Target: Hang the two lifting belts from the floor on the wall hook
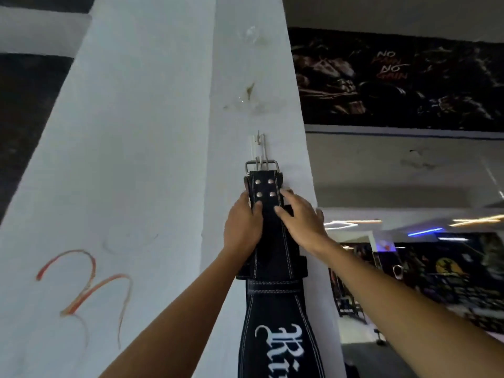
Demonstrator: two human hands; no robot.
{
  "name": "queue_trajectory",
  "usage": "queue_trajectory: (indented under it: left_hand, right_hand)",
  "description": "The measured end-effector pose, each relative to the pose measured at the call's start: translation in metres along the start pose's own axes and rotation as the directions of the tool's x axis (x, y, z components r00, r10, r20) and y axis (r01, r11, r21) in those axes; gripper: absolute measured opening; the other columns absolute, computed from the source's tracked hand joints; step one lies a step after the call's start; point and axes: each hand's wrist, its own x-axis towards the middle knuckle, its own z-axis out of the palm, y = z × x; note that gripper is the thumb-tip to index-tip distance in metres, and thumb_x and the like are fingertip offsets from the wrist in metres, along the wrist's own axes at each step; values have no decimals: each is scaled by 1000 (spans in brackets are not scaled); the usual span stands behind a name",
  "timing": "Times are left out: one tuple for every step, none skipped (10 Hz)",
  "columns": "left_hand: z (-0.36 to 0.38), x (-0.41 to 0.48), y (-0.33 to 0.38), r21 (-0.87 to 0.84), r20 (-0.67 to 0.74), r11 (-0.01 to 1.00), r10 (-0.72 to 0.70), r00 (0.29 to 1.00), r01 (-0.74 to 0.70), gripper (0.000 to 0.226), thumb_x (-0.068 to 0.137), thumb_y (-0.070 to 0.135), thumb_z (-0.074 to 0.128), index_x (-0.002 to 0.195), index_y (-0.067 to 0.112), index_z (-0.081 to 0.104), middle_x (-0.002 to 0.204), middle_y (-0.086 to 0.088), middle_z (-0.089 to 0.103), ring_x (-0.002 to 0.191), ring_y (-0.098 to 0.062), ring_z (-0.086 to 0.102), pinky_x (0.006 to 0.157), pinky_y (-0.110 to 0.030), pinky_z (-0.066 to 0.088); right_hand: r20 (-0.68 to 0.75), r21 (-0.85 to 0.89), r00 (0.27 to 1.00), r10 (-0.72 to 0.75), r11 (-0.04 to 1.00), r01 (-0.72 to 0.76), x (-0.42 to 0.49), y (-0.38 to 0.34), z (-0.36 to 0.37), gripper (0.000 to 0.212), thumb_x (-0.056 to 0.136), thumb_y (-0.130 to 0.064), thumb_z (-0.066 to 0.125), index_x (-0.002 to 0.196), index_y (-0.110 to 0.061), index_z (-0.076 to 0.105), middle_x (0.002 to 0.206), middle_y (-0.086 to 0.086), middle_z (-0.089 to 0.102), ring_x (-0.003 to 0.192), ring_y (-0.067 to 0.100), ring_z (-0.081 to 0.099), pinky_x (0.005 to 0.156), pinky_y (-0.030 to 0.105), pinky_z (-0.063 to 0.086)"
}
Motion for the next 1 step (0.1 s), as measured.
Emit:
queue_trajectory:
  left_hand:
    - [-20,-40,16,80,16,994,79,997,-80,30,97,20,41,126,15,49,120,-6,61,112,-25,56,81,-29,40]
  right_hand:
    - [43,-15,999,-34,999,35,-37,-8,-15,48,98,-34,35,145,-28,27,153,-2,32,143,16,25,119,46,5]
